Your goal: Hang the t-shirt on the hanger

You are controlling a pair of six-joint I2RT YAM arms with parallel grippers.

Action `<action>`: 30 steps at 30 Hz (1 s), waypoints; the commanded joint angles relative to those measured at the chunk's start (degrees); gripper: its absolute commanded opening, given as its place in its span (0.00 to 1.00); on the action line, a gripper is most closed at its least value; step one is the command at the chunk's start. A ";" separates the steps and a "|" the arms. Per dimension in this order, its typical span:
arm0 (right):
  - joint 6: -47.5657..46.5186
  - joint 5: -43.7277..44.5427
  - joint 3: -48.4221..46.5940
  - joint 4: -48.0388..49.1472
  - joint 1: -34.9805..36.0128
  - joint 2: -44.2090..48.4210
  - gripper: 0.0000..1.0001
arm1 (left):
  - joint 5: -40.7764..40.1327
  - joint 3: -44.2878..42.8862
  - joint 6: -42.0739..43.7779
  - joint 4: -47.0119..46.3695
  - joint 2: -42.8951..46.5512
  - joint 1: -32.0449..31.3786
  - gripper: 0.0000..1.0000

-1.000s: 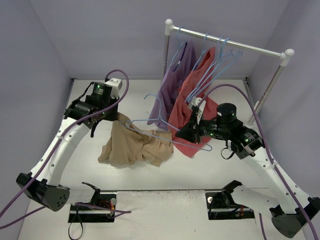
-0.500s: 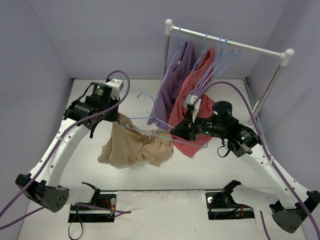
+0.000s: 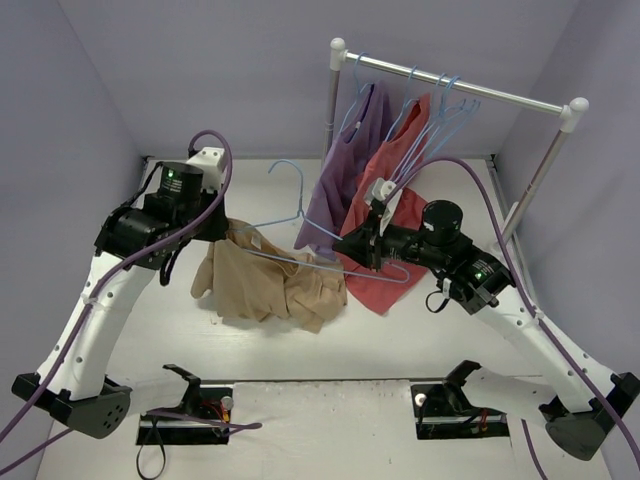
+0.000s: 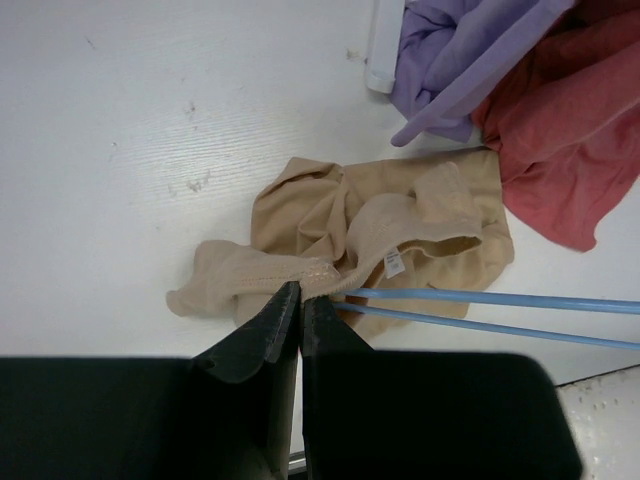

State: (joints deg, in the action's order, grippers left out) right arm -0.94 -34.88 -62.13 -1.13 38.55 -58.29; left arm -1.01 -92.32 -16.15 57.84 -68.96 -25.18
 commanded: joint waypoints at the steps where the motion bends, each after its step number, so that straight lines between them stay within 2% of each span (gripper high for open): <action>1: 0.63 3.53 -1.96 9.41 2.16 -1.31 0.00 | 0.02 -7.65 -3.45 -0.24 0.17 -3.21 0.00; 6: 0.93 6.65 -2.06 14.05 4.48 -1.66 0.00 | -1.34 -13.24 -4.91 1.02 -1.13 -7.04 0.00; 12: 0.94 9.81 -1.23 21.51 5.65 -0.78 0.00 | -2.41 -19.38 -6.42 2.86 -2.57 -8.20 0.00; 14: 0.94 9.42 -1.81 22.04 5.66 -0.36 0.00 | -6.21 -20.40 -4.88 3.80 -2.25 -8.13 0.00; 18: 1.58 8.92 -0.66 22.26 5.75 1.62 0.00 | -13.48 -19.55 -1.58 4.72 -1.70 -8.00 0.00; 24: 2.33 11.24 1.57 22.66 5.84 6.18 0.00 | -12.91 -16.96 -1.95 5.09 -2.23 -7.95 0.00; 30: 3.18 6.84 0.71 22.82 5.84 3.24 0.00 | -13.73 -20.21 1.70 5.02 -3.40 -7.95 0.00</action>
State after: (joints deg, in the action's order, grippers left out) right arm 1.27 -26.04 -60.05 12.75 43.99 -53.19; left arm -12.84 -108.96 -17.79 64.33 -71.81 -33.01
